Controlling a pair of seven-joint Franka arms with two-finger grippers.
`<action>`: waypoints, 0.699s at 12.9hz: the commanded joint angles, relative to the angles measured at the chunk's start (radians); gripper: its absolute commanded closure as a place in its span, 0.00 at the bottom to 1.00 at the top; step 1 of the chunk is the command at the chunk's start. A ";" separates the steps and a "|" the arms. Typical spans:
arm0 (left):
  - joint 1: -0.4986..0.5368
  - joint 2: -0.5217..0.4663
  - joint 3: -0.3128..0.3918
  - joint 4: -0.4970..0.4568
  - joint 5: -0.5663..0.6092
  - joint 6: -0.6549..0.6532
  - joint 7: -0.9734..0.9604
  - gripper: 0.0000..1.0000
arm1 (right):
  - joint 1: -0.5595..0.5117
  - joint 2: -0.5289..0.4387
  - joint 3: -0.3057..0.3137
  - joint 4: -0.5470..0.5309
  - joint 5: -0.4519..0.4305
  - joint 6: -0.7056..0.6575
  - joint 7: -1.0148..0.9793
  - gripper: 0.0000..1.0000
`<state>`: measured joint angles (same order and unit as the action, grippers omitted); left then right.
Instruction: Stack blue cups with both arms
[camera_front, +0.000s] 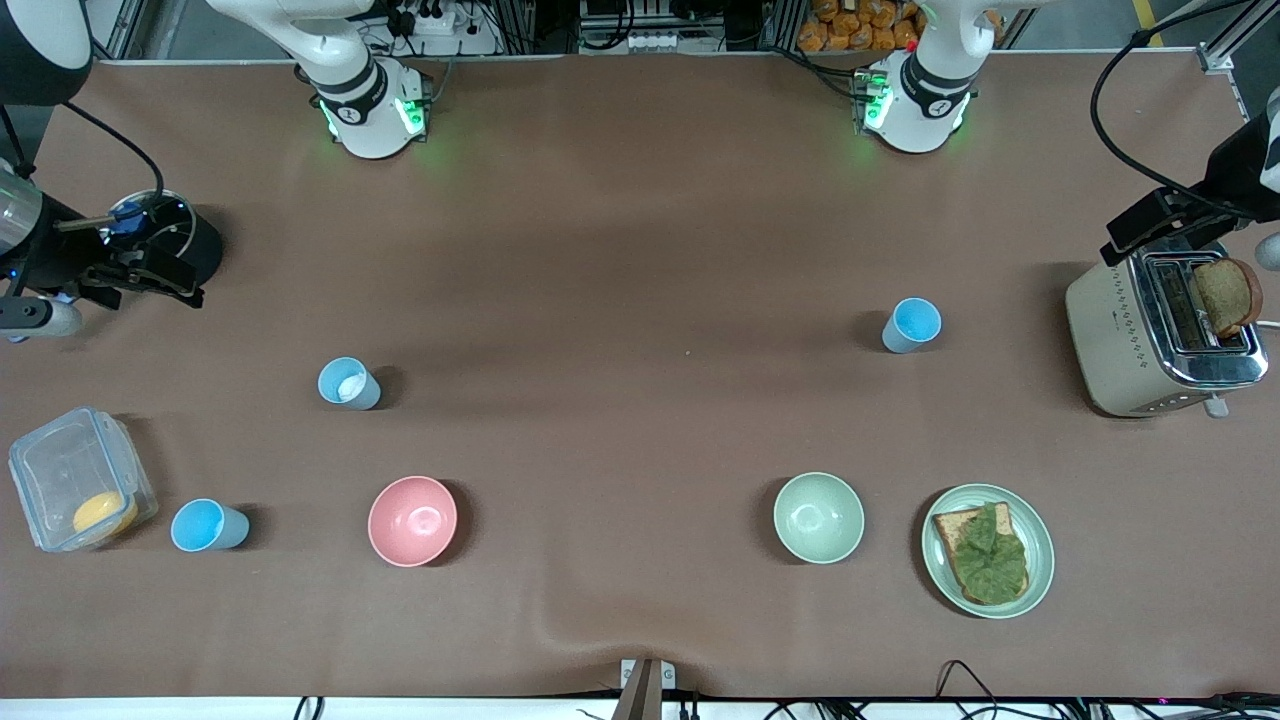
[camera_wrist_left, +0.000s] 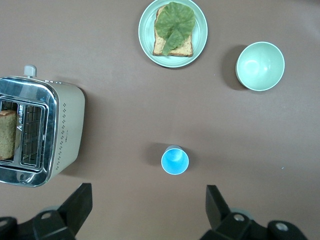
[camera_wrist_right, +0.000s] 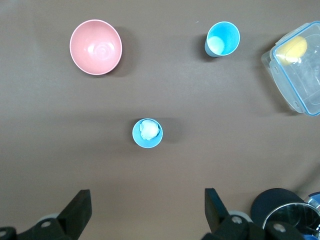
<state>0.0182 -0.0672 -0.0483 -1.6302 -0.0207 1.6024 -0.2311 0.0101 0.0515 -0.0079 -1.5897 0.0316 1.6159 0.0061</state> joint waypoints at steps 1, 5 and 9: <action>0.006 -0.005 -0.007 0.004 0.005 0.001 -0.011 0.00 | -0.019 -0.018 0.016 -0.015 -0.004 -0.004 0.005 0.00; 0.006 -0.005 -0.007 0.004 0.004 0.001 -0.011 0.00 | -0.016 -0.018 0.016 -0.013 -0.004 -0.004 0.005 0.00; 0.005 -0.005 -0.007 0.003 0.005 -0.001 -0.011 0.00 | -0.016 -0.010 0.016 -0.015 -0.006 -0.031 -0.009 0.00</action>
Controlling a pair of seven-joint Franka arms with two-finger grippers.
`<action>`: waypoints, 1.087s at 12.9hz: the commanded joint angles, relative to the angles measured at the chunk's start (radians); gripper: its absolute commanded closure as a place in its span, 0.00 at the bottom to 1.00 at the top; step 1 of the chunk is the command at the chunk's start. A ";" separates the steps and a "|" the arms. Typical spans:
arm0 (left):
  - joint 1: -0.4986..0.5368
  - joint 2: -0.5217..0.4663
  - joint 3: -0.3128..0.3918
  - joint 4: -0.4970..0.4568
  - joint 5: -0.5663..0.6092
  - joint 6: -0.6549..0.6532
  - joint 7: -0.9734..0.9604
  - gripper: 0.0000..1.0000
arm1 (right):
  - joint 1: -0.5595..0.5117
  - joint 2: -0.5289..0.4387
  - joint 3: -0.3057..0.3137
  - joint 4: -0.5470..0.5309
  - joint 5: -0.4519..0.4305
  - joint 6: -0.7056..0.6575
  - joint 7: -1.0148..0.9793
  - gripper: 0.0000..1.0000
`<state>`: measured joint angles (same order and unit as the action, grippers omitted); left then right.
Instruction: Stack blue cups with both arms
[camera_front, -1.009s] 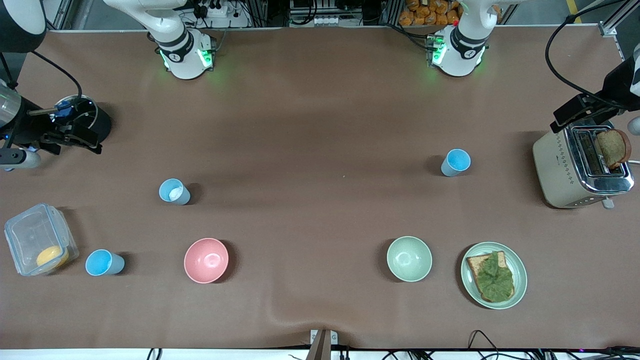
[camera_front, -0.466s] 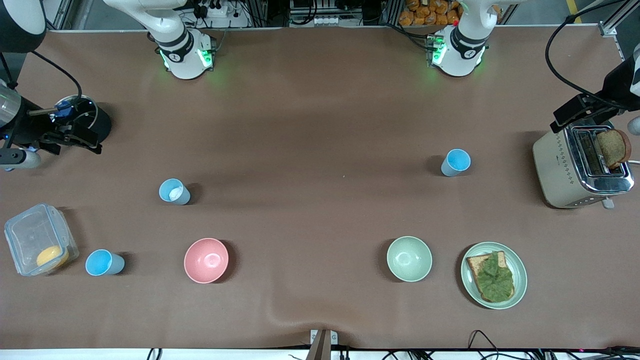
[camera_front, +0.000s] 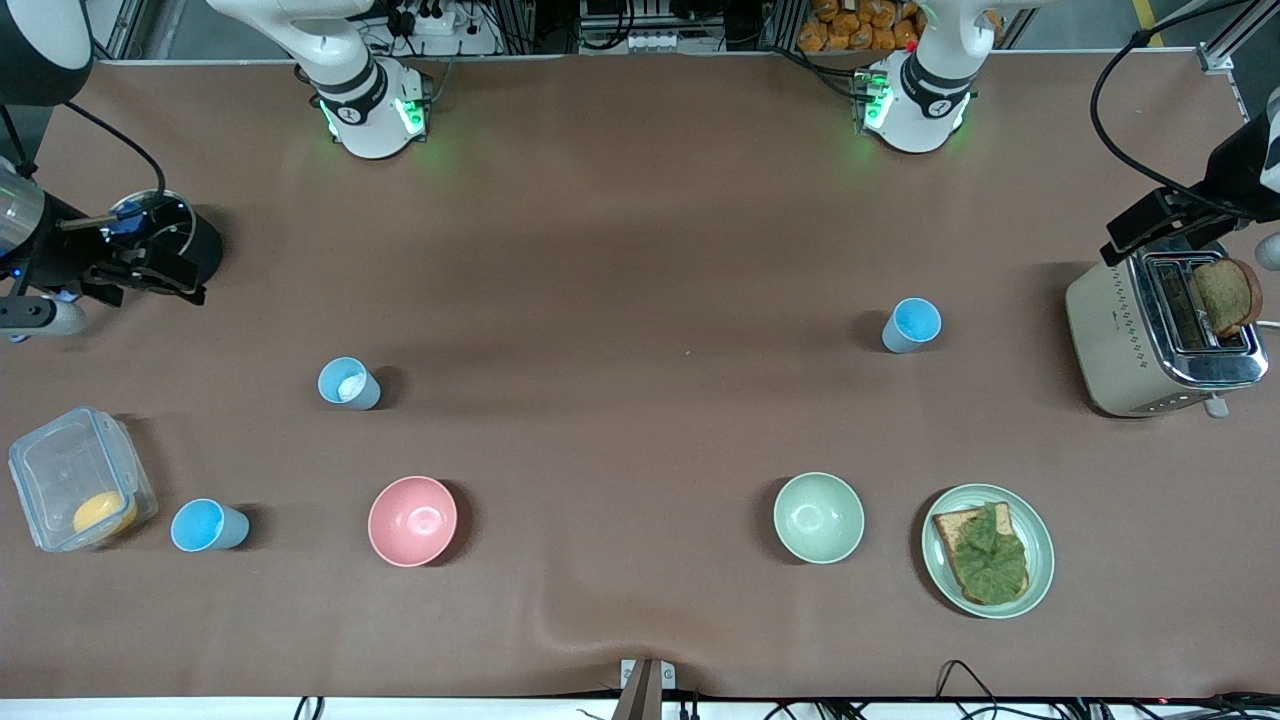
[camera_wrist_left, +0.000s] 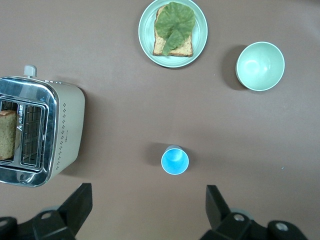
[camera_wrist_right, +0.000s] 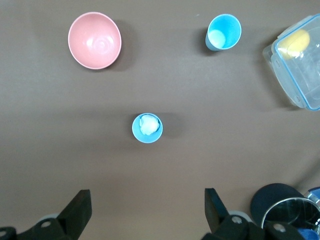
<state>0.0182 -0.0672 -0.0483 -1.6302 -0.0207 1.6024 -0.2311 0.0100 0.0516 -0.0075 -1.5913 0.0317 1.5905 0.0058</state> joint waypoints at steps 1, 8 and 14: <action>0.005 -0.005 -0.007 0.003 0.005 0.001 -0.011 0.00 | -0.016 -0.009 0.017 -0.012 -0.004 -0.004 -0.007 0.00; 0.005 0.000 -0.010 0.003 0.005 0.001 -0.011 0.00 | -0.007 -0.003 0.018 -0.015 -0.004 -0.001 -0.007 0.00; 0.005 0.000 -0.010 0.003 0.005 0.001 -0.011 0.00 | 0.007 0.134 0.018 -0.030 -0.004 0.049 -0.007 0.00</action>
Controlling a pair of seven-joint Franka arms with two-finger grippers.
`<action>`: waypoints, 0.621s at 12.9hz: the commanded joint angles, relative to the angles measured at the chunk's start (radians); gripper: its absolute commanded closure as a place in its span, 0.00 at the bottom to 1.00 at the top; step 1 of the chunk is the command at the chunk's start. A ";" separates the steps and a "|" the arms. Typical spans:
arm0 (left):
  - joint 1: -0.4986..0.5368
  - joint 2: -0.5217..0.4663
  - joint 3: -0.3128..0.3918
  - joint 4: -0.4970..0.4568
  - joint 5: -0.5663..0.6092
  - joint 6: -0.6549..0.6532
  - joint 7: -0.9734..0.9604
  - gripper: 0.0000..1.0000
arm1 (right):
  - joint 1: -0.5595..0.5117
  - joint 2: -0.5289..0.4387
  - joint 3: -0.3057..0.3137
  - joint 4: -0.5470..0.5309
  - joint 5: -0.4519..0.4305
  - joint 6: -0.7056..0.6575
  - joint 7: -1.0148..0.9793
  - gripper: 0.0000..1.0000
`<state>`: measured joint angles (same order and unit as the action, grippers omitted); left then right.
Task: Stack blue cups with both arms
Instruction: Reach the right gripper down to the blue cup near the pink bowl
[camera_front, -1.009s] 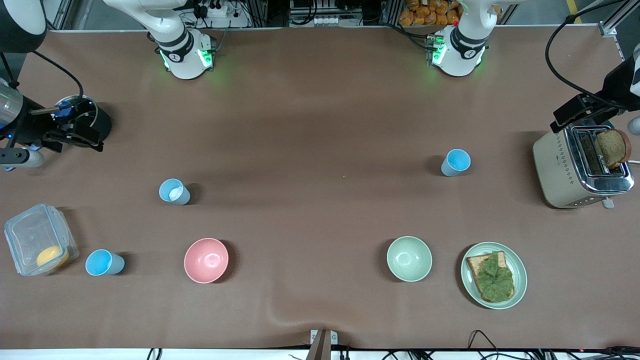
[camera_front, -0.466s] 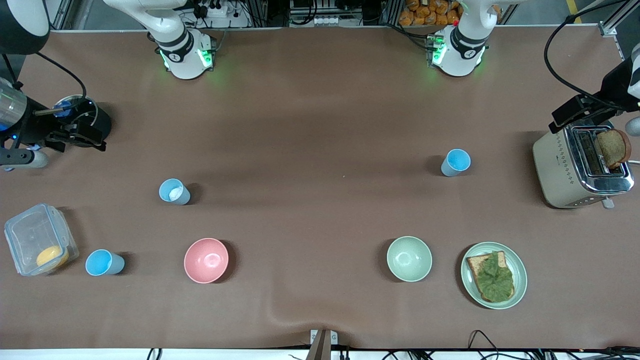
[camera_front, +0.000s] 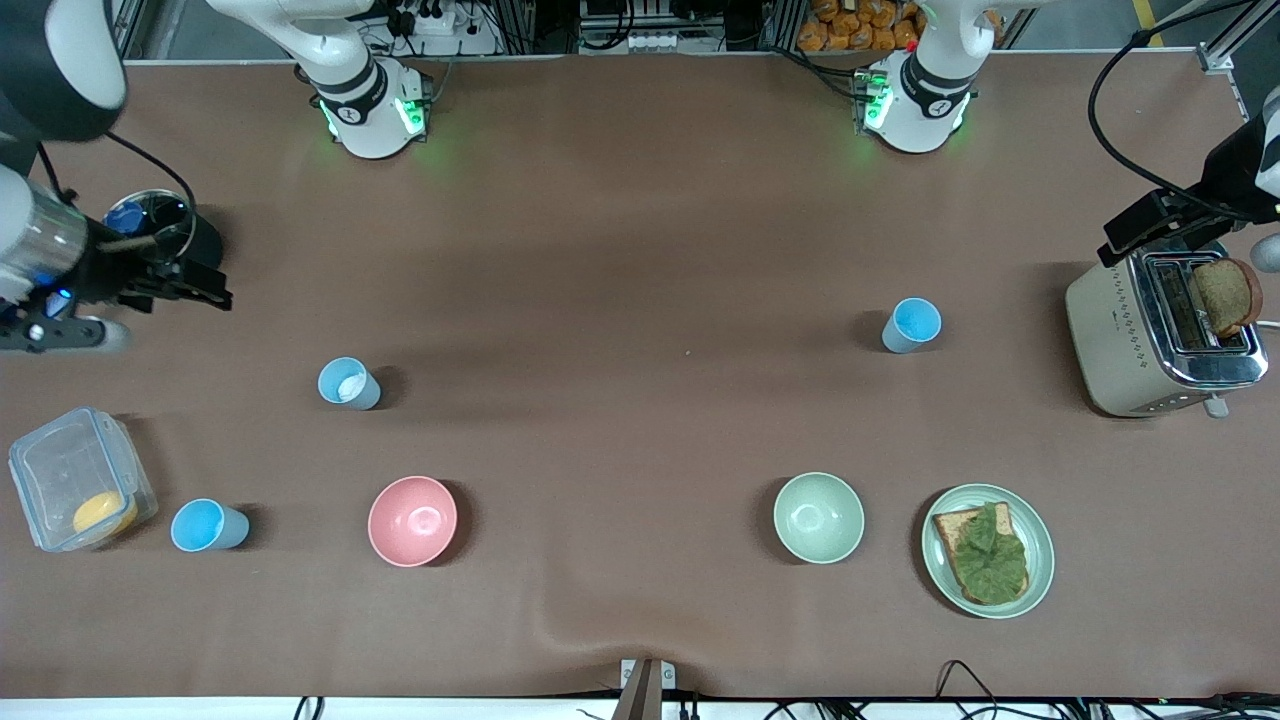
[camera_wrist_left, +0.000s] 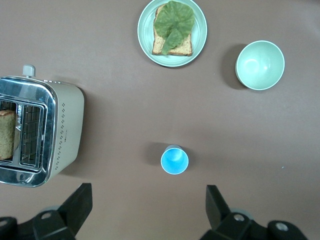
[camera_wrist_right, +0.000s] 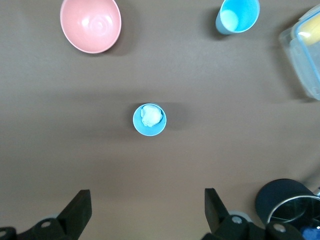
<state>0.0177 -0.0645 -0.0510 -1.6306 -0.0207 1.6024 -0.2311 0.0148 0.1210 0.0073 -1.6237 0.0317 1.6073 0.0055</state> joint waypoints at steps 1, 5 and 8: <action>0.005 -0.003 -0.007 0.003 0.005 0.001 -0.011 0.00 | 0.002 0.095 0.003 -0.021 -0.004 0.077 -0.010 0.00; 0.005 -0.001 -0.007 0.003 0.005 0.001 -0.011 0.00 | 0.016 0.134 0.003 -0.258 -0.004 0.398 -0.013 0.00; 0.005 -0.001 -0.007 0.003 0.005 0.001 -0.011 0.00 | 0.022 0.184 0.003 -0.291 -0.004 0.483 -0.064 0.00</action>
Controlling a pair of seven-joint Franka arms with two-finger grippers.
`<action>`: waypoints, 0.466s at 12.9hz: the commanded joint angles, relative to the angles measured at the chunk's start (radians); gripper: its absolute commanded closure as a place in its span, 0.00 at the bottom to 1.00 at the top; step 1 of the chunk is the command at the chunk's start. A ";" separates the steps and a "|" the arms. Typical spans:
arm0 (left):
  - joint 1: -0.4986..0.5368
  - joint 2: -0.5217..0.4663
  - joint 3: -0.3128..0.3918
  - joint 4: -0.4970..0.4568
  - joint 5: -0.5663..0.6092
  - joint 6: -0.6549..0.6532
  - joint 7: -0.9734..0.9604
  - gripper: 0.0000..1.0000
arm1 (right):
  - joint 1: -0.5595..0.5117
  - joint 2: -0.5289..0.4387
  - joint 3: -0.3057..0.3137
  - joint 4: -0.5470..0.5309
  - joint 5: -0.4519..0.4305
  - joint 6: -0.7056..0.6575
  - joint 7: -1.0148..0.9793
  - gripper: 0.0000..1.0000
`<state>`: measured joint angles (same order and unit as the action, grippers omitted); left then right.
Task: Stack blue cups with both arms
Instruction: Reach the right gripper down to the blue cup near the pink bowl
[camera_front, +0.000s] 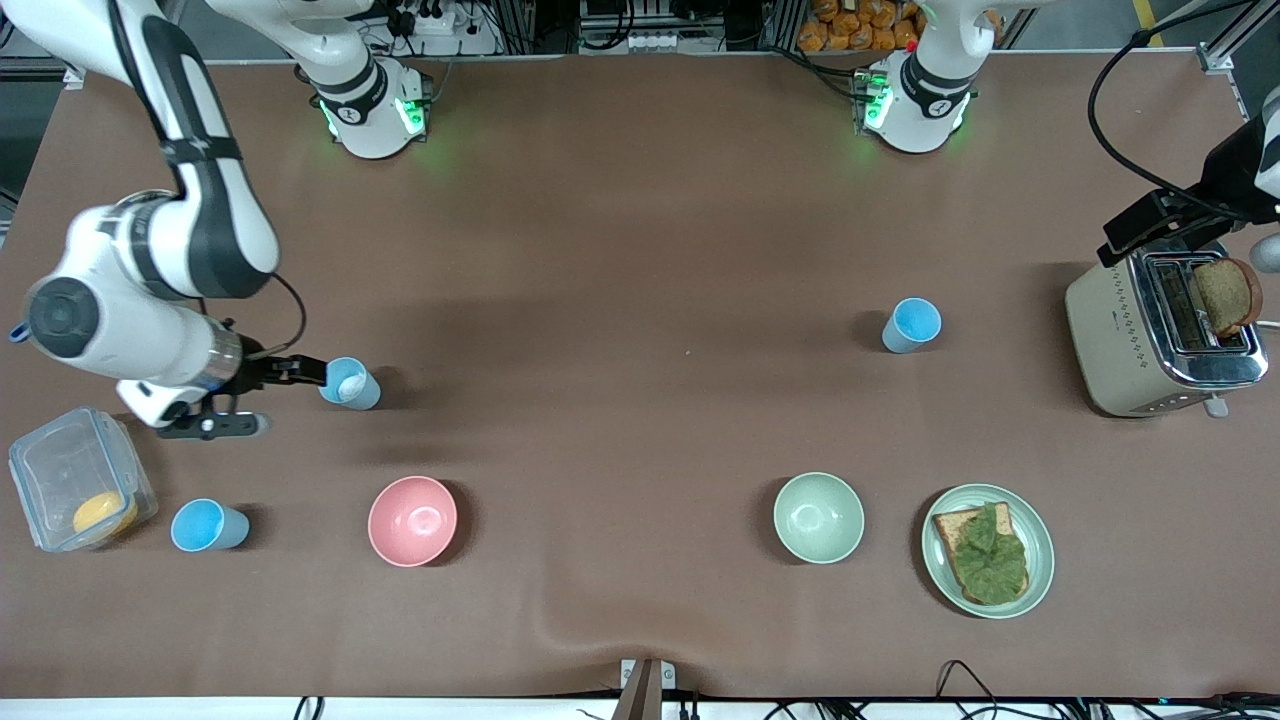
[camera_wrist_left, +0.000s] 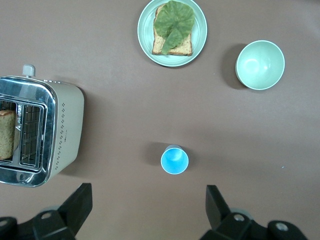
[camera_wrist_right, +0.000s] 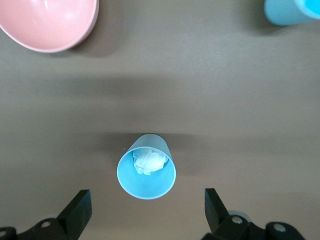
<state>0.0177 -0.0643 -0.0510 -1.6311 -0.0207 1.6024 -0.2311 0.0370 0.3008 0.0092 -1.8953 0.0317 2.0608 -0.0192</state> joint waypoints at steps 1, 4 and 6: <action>0.005 -0.003 -0.007 0.002 0.005 -0.001 -0.011 0.00 | 0.001 0.026 0.002 -0.021 -0.004 0.069 -0.065 0.00; 0.007 -0.005 -0.006 0.002 0.005 -0.007 -0.002 0.00 | -0.040 0.089 0.002 -0.021 -0.004 0.137 -0.158 0.00; 0.007 -0.003 -0.004 0.002 0.007 -0.005 -0.002 0.00 | -0.078 0.113 0.003 -0.021 0.000 0.162 -0.244 0.00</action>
<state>0.0178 -0.0642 -0.0504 -1.6315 -0.0207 1.6021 -0.2311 0.0053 0.3948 0.0014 -1.9206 0.0317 2.2027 -0.1870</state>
